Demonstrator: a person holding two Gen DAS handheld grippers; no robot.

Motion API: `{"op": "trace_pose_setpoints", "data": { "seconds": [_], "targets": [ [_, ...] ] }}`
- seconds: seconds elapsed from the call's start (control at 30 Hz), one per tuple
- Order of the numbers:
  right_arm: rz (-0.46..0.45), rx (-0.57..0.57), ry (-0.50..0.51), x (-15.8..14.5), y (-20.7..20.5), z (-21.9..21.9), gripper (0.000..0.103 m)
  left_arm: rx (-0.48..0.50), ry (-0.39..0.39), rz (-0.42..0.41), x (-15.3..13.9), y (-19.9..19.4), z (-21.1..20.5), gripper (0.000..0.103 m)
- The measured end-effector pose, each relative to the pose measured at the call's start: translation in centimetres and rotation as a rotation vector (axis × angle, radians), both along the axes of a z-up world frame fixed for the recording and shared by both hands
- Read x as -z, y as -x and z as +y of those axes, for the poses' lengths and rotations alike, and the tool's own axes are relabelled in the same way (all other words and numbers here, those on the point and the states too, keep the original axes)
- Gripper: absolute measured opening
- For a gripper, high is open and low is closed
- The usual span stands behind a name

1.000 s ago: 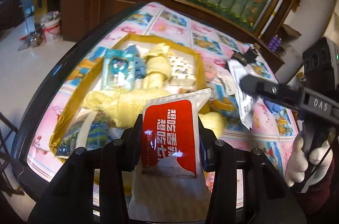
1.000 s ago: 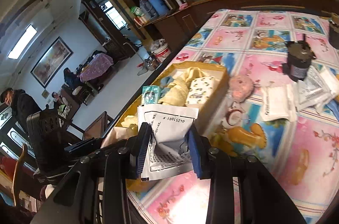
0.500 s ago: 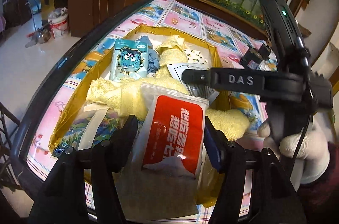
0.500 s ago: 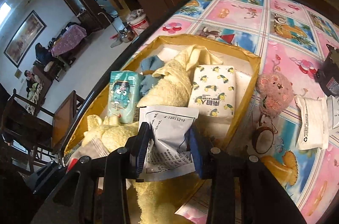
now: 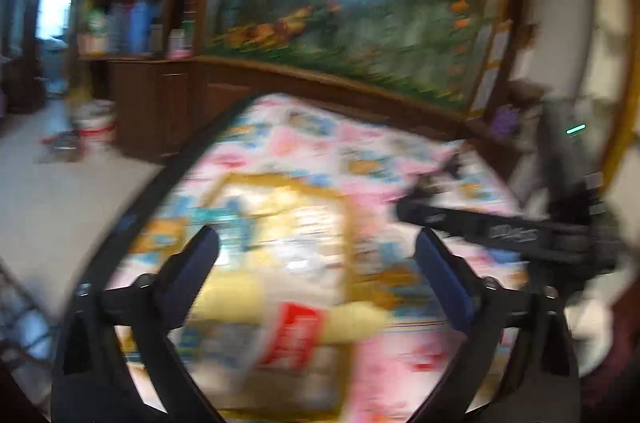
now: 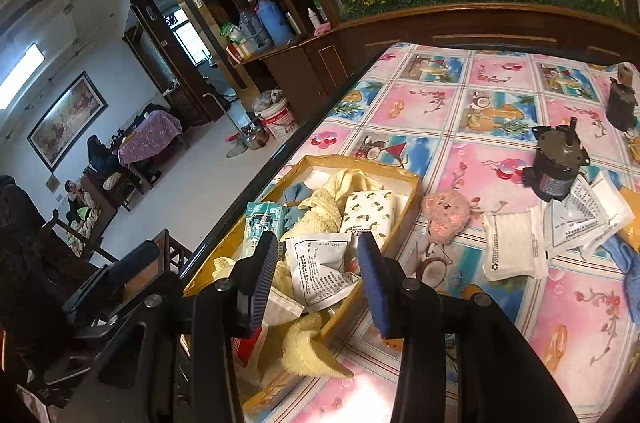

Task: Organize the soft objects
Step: 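Move the right gripper to a white printed paper sachet on the table and grasp it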

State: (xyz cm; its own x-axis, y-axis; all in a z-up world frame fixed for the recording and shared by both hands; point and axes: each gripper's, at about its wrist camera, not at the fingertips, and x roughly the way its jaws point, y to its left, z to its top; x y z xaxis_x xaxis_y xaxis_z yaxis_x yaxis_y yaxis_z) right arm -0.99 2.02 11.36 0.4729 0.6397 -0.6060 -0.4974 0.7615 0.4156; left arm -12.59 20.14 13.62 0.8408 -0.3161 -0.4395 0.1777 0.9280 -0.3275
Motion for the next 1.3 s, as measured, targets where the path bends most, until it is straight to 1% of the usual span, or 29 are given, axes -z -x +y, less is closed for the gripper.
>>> {"op": "trace_pose_setpoints", "data": {
  "seconds": [0.03, 0.07, 0.1, 0.13, 0.17, 0.27, 0.37, 0.43, 0.63, 0.77, 0.83, 0.9, 0.93, 1.13, 1.3],
  "targets": [
    [0.002, 0.007, -0.006, 0.0, 0.0, -0.4, 0.041, 0.123, 0.109, -0.003, 0.5, 0.2, 0.0, 0.102],
    [0.006, 0.016, -0.015, 0.0, 0.3, -1.0, 0.041, 0.227, 0.194, 0.032, 1.2, -0.1, -0.4, 0.102],
    [0.009, 0.023, -0.023, 0.1, 0.4, -1.6, 0.041, 0.304, 0.227, 0.107, 2.0, -0.7, -1.4, 0.102],
    [0.011, 0.031, -0.028, 0.2, 0.6, -2.1, 0.041, 0.336, 0.214, 0.163, 2.5, -1.2, -2.4, 0.102],
    [0.011, 0.039, -0.029, 0.2, 0.7, -2.5, 0.041, 0.341, 0.178, 0.193, 3.1, -1.2, -3.6, 0.102],
    [0.017, 0.065, -0.033, 0.5, 1.2, -4.3, 0.042, 0.341, 0.094, 0.237, 3.5, -1.2, -6.0, 0.102],
    [0.021, 0.101, -0.023, 0.9, 1.7, -6.7, 0.042, 0.341, 0.011, 0.253, 3.5, -1.3, -8.3, 0.102],
    [0.029, 0.129, -0.013, 1.3, 1.8, -8.3, 0.042, 0.353, -0.041, 0.279, 4.1, -1.8, -10.3, 0.102],
    [0.073, 0.249, 0.012, 3.0, 1.7, -14.3, 0.042, 0.355, -0.189, 0.403, 8.8, -3.5, -15.3, 0.102],
    [0.095, 0.323, 0.033, 3.8, 1.6, -17.9, 0.042, 0.358, -0.27, 0.432, 11.0, -3.8, -17.2, 0.102],
    [0.101, 0.352, 0.036, 3.9, 1.6, -19.3, 0.042, 0.36, -0.292, 0.447, 12.0, -4.0, -17.8, 0.102],
    [0.097, 0.375, 0.037, 3.9, 1.7, -20.5, 0.042, 0.357, -0.289, 0.473, 12.9, -4.4, -17.9, 0.102],
    [0.095, 0.385, 0.037, 3.8, 1.8, -21.0, 0.042, 0.343, -0.307, 0.448, 12.7, -4.3, -18.0, 0.102],
    [0.11, 0.416, 0.031, 4.2, 1.2, -22.5, 0.042, 0.306, -0.33, 0.44, 13.0, -4.4, -18.2, 0.102],
    [0.08, 0.403, -0.006, 4.2, 0.5, -22.6, 0.042, 0.308, -0.35, 0.447, 13.1, -4.4, -18.5, 0.102]
  ]
}}
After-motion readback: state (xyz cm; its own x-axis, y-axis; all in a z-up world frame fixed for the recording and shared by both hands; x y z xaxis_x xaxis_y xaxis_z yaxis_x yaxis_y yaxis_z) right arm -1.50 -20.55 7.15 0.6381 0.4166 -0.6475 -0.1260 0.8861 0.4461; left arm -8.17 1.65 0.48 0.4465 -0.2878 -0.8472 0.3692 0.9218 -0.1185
